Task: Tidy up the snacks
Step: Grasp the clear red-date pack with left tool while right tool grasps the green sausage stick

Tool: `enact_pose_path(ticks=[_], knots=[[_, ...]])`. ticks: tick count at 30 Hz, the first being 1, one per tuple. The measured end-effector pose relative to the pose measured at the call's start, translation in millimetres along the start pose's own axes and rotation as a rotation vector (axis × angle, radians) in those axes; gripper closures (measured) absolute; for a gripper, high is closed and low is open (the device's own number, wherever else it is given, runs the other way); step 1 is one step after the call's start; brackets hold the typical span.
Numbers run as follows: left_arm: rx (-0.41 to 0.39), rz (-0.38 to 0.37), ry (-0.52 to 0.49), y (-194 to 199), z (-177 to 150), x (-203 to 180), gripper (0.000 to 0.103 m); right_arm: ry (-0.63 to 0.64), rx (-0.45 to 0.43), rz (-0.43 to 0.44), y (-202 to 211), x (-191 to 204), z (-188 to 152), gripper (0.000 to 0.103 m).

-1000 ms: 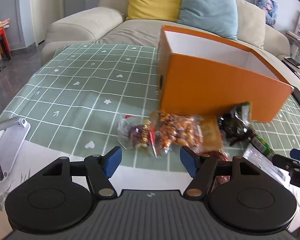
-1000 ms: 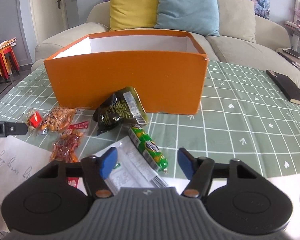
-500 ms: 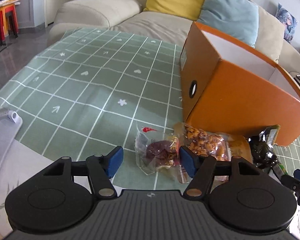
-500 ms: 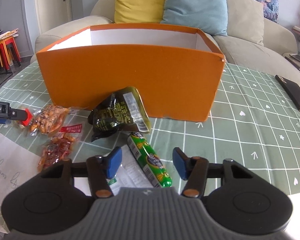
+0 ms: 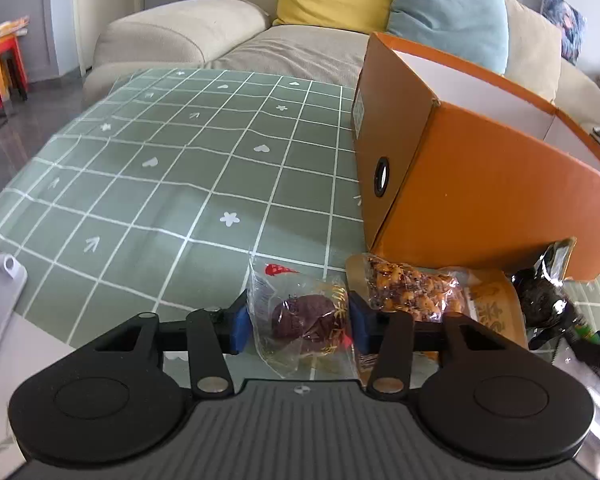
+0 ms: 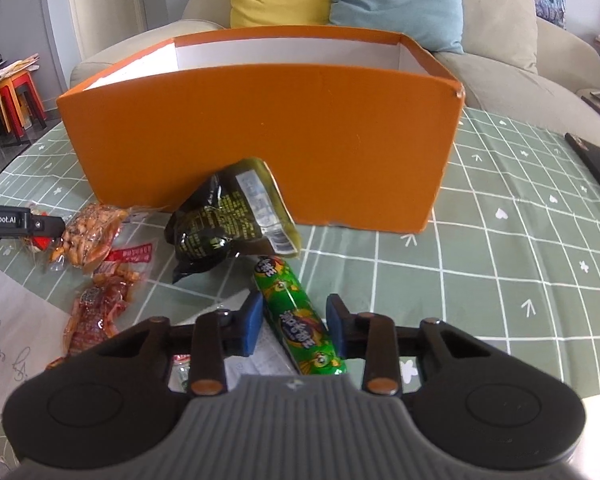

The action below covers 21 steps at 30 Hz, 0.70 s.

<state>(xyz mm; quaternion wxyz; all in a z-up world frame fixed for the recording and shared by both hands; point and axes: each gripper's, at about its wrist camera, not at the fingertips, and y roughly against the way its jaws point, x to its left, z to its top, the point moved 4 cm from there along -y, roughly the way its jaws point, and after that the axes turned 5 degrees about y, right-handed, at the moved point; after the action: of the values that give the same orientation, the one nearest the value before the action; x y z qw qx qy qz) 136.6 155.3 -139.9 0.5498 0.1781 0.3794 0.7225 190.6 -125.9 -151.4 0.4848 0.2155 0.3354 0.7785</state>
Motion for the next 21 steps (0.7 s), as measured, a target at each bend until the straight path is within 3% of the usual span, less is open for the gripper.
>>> enact_pose_path(ticks=[9, 15, 21], knots=[[-0.003, 0.023, -0.064, 2.4, -5.4, -10.1, 0.054, 0.016, 0.018, 0.004, -3.5, 0.9, 2.4, 0.074], [0.014, 0.021, -0.092, 8.5, -10.6, -15.9, 0.055, 0.11, 0.108, 0.001, -14.0, 7.7, 16.2, 0.083], [0.024, 0.02, -0.099, 21.2, -16.9, -20.0, 0.056, 0.041, 0.128, 0.022, -8.5, -2.5, 17.2, 0.084]])
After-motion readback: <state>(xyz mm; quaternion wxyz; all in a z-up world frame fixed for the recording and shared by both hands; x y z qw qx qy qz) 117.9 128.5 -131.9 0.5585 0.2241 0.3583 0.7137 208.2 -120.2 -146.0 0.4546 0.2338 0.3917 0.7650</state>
